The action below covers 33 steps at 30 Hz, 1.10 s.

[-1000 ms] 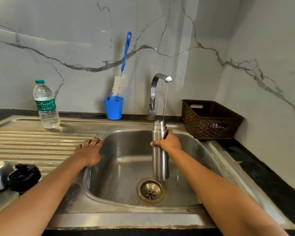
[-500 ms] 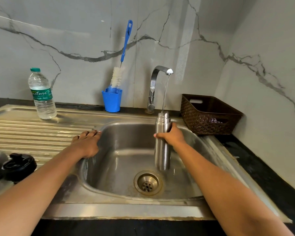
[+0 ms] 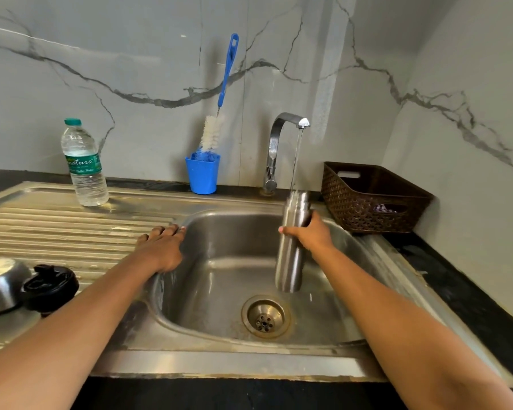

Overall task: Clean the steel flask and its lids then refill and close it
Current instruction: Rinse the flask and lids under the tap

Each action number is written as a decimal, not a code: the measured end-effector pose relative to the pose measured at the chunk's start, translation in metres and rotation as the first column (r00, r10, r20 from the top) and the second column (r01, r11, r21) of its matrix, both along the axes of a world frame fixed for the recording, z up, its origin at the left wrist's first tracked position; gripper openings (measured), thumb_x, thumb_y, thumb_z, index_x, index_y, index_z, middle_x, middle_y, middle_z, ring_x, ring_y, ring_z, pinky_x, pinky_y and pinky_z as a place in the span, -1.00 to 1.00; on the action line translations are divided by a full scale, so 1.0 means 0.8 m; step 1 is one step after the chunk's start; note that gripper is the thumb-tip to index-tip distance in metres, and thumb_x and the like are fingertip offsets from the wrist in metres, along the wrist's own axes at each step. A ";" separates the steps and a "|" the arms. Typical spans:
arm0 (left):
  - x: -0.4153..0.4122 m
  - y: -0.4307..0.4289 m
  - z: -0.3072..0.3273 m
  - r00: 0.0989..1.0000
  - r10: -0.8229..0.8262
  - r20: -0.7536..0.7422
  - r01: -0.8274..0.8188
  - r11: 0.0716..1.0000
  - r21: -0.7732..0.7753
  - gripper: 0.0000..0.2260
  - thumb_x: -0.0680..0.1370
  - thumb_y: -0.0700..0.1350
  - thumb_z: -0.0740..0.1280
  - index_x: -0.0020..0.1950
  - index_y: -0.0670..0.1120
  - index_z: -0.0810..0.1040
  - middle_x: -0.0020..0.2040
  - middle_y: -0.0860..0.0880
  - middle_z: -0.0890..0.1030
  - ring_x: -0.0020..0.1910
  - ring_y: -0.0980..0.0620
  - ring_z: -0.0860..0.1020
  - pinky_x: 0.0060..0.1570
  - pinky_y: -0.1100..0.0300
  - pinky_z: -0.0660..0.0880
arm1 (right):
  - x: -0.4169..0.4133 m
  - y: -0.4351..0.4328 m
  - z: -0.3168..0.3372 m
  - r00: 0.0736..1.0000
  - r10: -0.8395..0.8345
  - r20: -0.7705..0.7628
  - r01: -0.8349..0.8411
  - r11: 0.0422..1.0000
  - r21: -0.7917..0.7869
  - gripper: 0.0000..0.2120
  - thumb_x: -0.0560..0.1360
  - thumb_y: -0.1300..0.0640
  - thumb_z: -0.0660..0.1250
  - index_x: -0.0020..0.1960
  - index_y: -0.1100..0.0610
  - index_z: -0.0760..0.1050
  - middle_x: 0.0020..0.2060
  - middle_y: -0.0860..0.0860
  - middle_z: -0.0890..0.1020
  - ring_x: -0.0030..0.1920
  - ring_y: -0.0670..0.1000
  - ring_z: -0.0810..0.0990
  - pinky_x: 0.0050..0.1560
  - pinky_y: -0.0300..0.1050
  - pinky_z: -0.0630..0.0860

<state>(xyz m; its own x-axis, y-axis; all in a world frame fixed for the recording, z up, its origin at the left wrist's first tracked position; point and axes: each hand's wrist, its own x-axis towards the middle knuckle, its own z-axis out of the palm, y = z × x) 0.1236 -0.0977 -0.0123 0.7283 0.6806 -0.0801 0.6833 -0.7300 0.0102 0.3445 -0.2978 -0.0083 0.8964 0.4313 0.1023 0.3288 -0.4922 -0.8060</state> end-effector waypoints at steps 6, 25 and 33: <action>-0.001 -0.001 0.000 1.000 0.004 -0.004 -0.004 1.000 0.007 -0.40 0.61 -0.12 0.12 0.57 0.01 -0.11 0.58 0.04 -0.11 0.54 -0.06 -0.10 0.47 -0.04 -0.04 | -0.002 0.000 0.010 0.998 0.013 0.054 -0.014 1.000 0.023 -0.28 0.20 -0.08 0.58 0.26 0.03 0.35 0.15 0.02 0.57 0.10 0.10 0.57 0.13 0.04 0.51; 0.008 -0.009 0.010 0.974 -0.022 0.226 0.010 0.998 0.054 -0.44 0.57 0.05 0.25 0.54 0.03 0.14 0.55 -0.04 0.12 0.52 -0.10 0.07 0.46 -0.04 0.05 | -0.033 0.003 0.046 0.801 0.208 0.561 -0.002 0.938 -0.346 -0.17 0.27 -0.09 0.53 0.43 -0.04 0.20 0.25 0.05 0.43 0.27 0.12 0.39 0.21 0.08 0.39; 0.012 -0.033 0.012 0.835 -0.003 0.551 0.284 0.860 -0.425 -0.50 0.47 -0.09 0.43 0.39 -0.04 0.41 0.18 -0.01 0.57 0.10 0.07 0.54 0.25 0.14 0.40 | -0.047 0.002 0.050 0.334 0.489 0.806 0.189 0.803 -0.565 -0.24 0.28 0.07 0.52 0.40 -0.07 0.26 0.23 0.11 0.45 0.26 0.14 0.41 0.32 0.20 0.23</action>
